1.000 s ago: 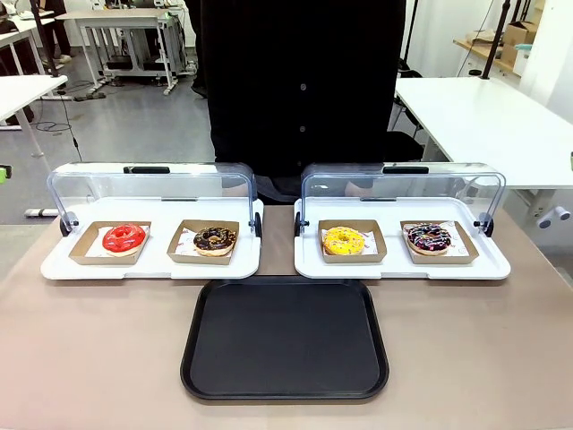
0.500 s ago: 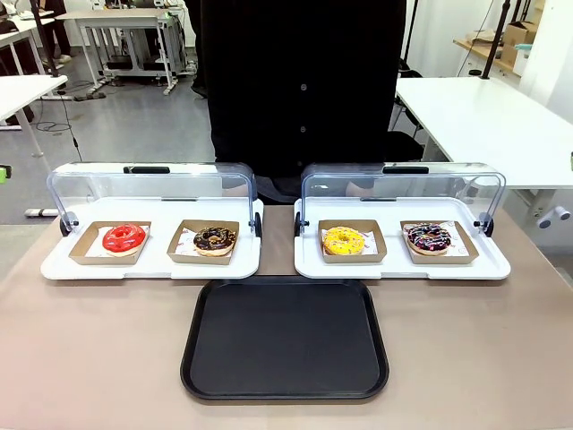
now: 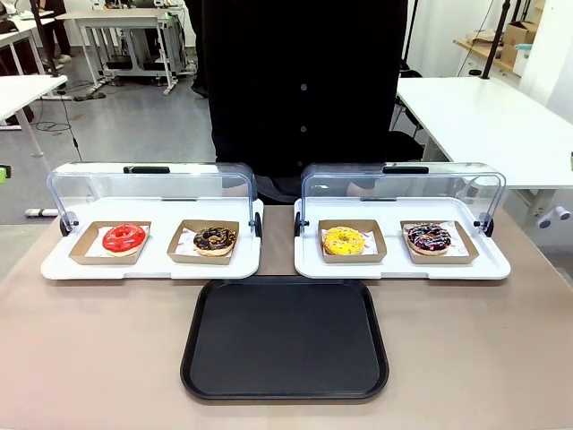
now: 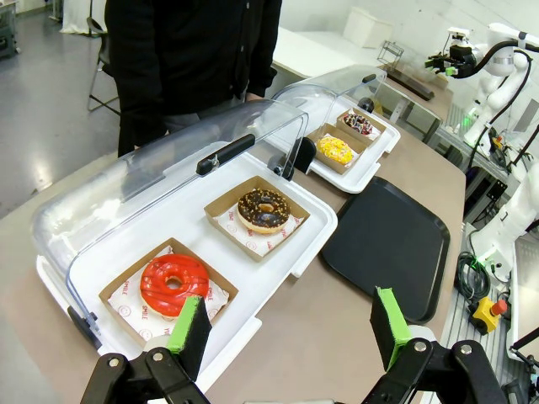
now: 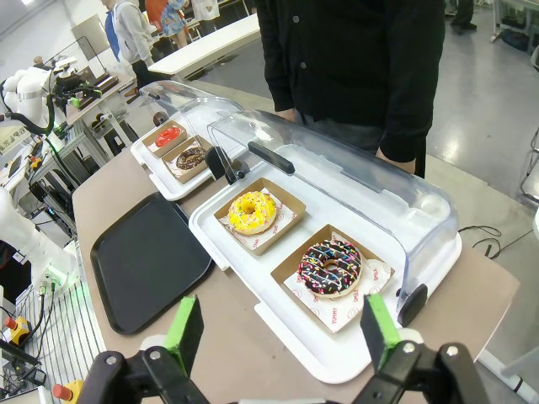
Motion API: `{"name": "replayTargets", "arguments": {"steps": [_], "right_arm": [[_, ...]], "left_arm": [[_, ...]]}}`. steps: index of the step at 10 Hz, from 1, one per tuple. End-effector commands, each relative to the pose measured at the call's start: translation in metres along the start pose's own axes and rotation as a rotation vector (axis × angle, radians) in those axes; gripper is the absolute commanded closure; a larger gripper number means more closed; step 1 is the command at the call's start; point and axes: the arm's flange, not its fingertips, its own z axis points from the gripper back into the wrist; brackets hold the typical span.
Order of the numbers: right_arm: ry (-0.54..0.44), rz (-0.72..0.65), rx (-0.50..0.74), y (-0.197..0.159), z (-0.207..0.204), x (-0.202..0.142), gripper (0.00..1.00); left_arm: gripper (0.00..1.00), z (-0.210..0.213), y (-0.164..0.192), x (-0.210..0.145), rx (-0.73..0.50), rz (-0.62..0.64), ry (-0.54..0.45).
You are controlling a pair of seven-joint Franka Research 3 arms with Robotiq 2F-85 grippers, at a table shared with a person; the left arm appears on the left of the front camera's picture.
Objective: Move the fourth donut from the left to the tray.
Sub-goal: Pick up the Paper togo box containing the Donut indicated by the person and place it on the Handle tray.
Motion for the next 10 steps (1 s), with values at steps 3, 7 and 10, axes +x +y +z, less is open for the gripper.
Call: {"name": "replayTargets", "arguments": {"steps": [3,7,10], "right_arm": [[-0.027,0.021,0.007,-0.0021,-0.0010,0.0021,0.00],[-0.027,0.021,0.007,-0.0021,-0.0010,0.0021,0.00],[-0.027,0.021,0.007,-0.0021,-0.0010,0.0021,0.00]], "left_arm": [[0.00,-0.0008,0.0019,0.0028,-0.008,-0.011,-0.026],[0.00,-0.0008,0.0019,0.0028,-0.008,-0.011,-0.026],[0.00,-0.0008,0.0019,0.0028,-0.008,-0.011,-0.026]]}}
